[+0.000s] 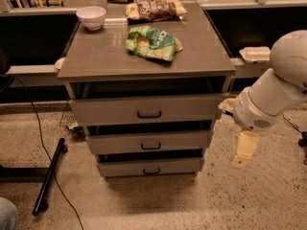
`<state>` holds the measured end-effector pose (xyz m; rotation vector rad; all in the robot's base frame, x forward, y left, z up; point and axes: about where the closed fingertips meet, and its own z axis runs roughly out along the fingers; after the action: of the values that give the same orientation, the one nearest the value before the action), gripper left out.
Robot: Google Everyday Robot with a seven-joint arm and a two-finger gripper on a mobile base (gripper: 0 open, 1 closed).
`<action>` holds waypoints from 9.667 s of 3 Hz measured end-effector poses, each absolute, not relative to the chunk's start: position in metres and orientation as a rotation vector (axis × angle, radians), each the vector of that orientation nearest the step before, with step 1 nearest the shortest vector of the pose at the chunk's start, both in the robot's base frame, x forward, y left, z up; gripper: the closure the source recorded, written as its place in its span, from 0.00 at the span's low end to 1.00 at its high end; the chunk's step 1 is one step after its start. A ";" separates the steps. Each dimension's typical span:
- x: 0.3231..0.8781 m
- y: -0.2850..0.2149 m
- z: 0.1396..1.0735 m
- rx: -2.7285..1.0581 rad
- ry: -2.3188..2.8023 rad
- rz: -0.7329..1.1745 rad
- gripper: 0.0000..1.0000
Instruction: Open top drawer
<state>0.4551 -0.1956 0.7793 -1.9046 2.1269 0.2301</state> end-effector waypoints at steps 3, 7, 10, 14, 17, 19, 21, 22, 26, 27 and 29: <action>0.508 -0.158 0.739 -2.028 1.982 0.222 0.00; 0.602 -0.103 0.713 -2.101 1.801 0.145 0.00; 0.641 -0.127 0.686 -2.153 1.842 0.053 0.00; 0.673 -0.131 0.628 -2.238 1.932 0.106 0.18; 0.648 -0.131 0.644 -2.232 2.011 0.141 0.87; 0.648 -0.131 0.644 -2.232 2.011 0.141 0.63; 0.648 -0.131 0.644 -2.232 2.011 0.141 0.16; 0.648 -0.131 0.644 -2.232 2.011 0.141 0.00; 0.593 -0.145 0.642 -2.313 2.086 0.269 0.00; 0.571 -0.152 0.651 -2.294 2.110 0.260 0.18; 0.549 -0.159 0.652 -2.256 2.125 0.275 0.40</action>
Offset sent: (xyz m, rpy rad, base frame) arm 0.0425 0.0307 -0.0412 0.0059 -0.0130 0.1263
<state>0.5487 -0.1591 0.6524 -2.2555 2.1253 0.2747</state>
